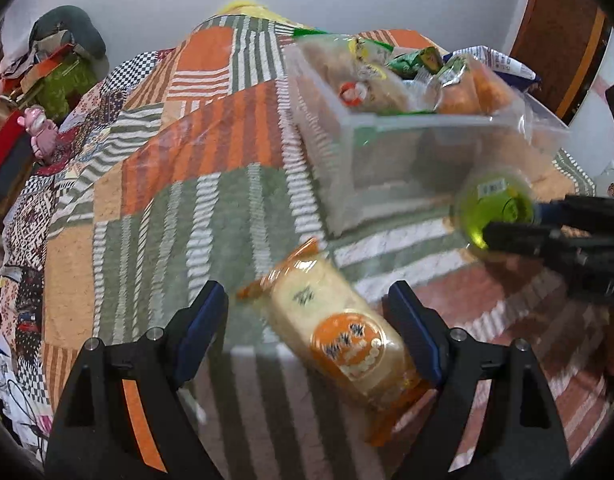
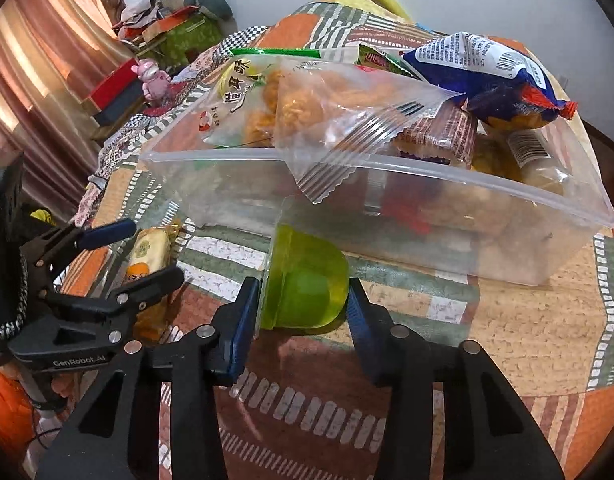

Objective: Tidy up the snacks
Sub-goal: 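Grasp the wrapped cake with left tool while right tool grasps green jelly cup, then drop the cake into the box with left tool while right tool drops jelly cup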

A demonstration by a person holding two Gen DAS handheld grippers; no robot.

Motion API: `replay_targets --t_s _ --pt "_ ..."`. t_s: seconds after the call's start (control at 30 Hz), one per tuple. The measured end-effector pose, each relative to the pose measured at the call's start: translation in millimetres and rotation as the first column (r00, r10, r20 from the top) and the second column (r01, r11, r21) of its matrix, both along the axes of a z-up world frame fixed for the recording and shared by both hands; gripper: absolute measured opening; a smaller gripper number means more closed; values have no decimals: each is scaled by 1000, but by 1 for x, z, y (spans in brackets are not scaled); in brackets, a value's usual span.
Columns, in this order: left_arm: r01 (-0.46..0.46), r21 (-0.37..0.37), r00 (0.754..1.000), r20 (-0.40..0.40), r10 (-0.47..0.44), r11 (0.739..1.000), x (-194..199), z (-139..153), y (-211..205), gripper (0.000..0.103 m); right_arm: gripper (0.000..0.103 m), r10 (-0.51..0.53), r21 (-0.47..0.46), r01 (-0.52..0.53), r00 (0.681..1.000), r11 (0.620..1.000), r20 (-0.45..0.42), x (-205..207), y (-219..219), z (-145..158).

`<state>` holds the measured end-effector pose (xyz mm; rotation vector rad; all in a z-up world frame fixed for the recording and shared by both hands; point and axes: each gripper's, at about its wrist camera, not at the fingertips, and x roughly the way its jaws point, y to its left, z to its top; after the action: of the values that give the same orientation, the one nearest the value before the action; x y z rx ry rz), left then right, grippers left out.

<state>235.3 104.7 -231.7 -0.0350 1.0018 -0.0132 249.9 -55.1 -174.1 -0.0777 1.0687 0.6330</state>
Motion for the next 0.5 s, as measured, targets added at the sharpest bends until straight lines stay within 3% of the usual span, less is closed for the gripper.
replay_targets --t_s 0.17,0.27,0.37,0.5 --pt "-18 -14 1000 -7 18 1000 -11 -6 12 83 38 -12 7 12 1000 1000 22 -3 -9 5" --pt "-21 -10 1000 2 21 1000 -11 -7 12 69 38 -23 10 23 999 1000 30 -7 -14 7" --pt "-13 -10 1000 9 14 1000 -10 -5 9 36 38 -42 6 42 998 999 42 -11 -20 8" --pt "-7 -47 1000 10 7 999 -10 -2 6 34 38 -66 16 65 997 998 51 -13 -29 13"
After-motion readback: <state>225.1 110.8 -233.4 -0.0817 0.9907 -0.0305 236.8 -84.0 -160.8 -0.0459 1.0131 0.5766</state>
